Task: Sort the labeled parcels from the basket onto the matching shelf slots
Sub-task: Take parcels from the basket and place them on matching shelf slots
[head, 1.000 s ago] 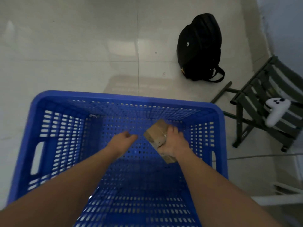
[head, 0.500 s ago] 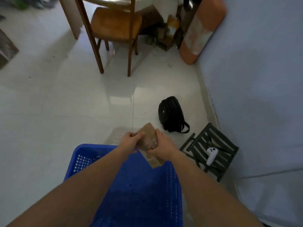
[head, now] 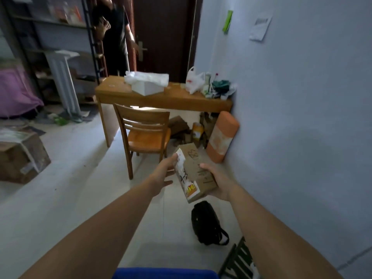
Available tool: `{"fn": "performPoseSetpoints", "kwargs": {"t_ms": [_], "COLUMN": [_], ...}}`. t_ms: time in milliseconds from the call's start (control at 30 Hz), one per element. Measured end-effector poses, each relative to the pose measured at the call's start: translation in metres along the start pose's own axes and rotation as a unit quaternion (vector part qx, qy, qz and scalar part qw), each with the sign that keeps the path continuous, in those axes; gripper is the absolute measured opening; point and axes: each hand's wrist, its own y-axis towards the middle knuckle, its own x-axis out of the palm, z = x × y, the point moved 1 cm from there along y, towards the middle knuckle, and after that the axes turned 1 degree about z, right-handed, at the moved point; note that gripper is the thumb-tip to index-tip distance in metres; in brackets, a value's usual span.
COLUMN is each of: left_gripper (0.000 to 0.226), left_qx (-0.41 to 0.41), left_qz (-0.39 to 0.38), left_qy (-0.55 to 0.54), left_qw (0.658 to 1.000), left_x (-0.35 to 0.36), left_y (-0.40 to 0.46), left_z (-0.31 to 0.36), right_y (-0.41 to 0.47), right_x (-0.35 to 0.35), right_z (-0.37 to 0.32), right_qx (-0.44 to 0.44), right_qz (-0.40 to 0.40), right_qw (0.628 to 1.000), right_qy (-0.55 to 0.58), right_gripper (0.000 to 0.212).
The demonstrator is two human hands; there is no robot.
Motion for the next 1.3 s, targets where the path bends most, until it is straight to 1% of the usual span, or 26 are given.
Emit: {"fn": "performPoseSetpoints", "kwargs": {"t_ms": [100, 133, 200, 233, 267, 300, 333, 367, 400, 467, 500, 533, 633, 700, 767, 833, 900, 933, 1100, 1167, 1267, 1300], "left_gripper": [0.056, 0.057, 0.059, 0.059, 0.054, 0.046, 0.04, 0.039, 0.047, 0.079, 0.087, 0.088, 0.07, 0.069, 0.067, 0.063, 0.062, 0.061, 0.058, 0.056, 0.052, 0.051], "left_qx": [0.043, 0.055, 0.07, 0.074, 0.082, 0.088, 0.092, 0.096, 0.103, 0.12, 0.128, 0.139, 0.174, 0.183, 0.203, 0.225, 0.243, 0.25, 0.281, 0.283, 0.298, 0.304], "left_qz": [-0.045, -0.055, -0.073, -0.082, -0.083, -0.08, -0.077, -0.072, -0.069, -0.061, -0.056, -0.043, 0.036, 0.064, 0.083, 0.088, 0.09, 0.092, 0.095, 0.083, 0.061, 0.058], "left_qy": [-0.041, -0.056, -0.063, -0.059, -0.051, -0.039, -0.03, -0.026, -0.023, -0.022, -0.025, -0.03, -0.052, -0.056, -0.045, -0.026, -0.011, -0.005, 0.022, 0.02, 0.025, 0.028], "left_qw": [0.997, 0.995, 0.993, 0.992, 0.992, 0.992, 0.992, 0.992, 0.992, 0.991, 0.99, 0.989, 0.983, 0.979, 0.975, 0.97, 0.966, 0.964, 0.955, 0.955, 0.952, 0.951], "left_x": [0.004, 0.005, 0.008, 0.009, 0.009, 0.009, 0.008, 0.006, 0.004, -0.003, -0.005, -0.008, -0.013, -0.015, -0.016, -0.017, -0.018, -0.019, -0.021, -0.024, -0.032, -0.035], "left_y": [-0.021, -0.028, -0.042, -0.048, -0.054, -0.063, -0.07, -0.075, -0.081, -0.09, -0.093, -0.096, -0.107, -0.112, -0.119, -0.128, -0.137, -0.141, -0.159, -0.165, -0.172, -0.175], "left_z": [0.045, 0.058, 0.085, 0.097, 0.109, 0.121, 0.133, 0.143, 0.153, 0.17, 0.177, 0.183, 0.202, 0.214, 0.227, 0.239, 0.251, 0.256, 0.272, 0.276, 0.279, 0.28], "right_y": [-0.022, -0.028, -0.041, -0.048, -0.054, -0.059, -0.064, -0.07, -0.076, -0.089, -0.092, -0.096, -0.102, -0.109, -0.116, -0.121, -0.125, -0.127, -0.14, -0.145, -0.149, -0.151], "right_x": [0.02, 0.026, 0.038, 0.045, 0.051, 0.057, 0.063, 0.069, 0.075, 0.087, 0.091, 0.096, 0.106, 0.113, 0.118, 0.125, 0.132, 0.136, 0.15, 0.153, 0.155, 0.156], "right_z": [-0.038, -0.048, -0.063, -0.07, -0.075, -0.08, -0.086, -0.092, -0.099, -0.114, -0.12, -0.125, -0.141, -0.153, -0.167, -0.181, -0.193, -0.198, -0.21, -0.215, -0.222, -0.224], "right_qx": [-0.021, -0.028, -0.046, -0.054, -0.063, -0.066, -0.071, -0.08, -0.088, -0.1, -0.108, -0.119, -0.155, -0.178, -0.201, -0.218, -0.235, -0.246, -0.272, -0.279, -0.292, -0.296], "right_qz": [-0.045, -0.062, -0.089, -0.1, -0.11, -0.121, -0.127, -0.122, -0.116, -0.101, -0.091, -0.081, -0.062, -0.065, -0.066, -0.062, -0.056, -0.051, -0.028, -0.013, 0.001, 0.004], "right_qw": [0.997, 0.996, 0.992, 0.989, 0.987, 0.984, 0.982, 0.981, 0.981, 0.982, 0.984, 0.986, 0.984, 0.98, 0.977, 0.974, 0.969, 0.967, 0.961, 0.959, 0.954, 0.953], "right_qy": [0.052, 0.061, 0.083, 0.092, 0.103, 0.114, 0.122, 0.127, 0.131, 0.124, 0.108, 0.089, 0.069, 0.059, 0.019, -0.019, -0.044, -0.049, -0.041, -0.04, -0.063, -0.072], "right_gripper": [0.054, 0.058, 0.076, 0.082, 0.084, 0.081, 0.073, 0.062, 0.052, 0.046, 0.046, 0.047, 0.046, 0.044, 0.044, 0.045, 0.035, 0.031, 0.023, 0.024, 0.034, 0.033]}}
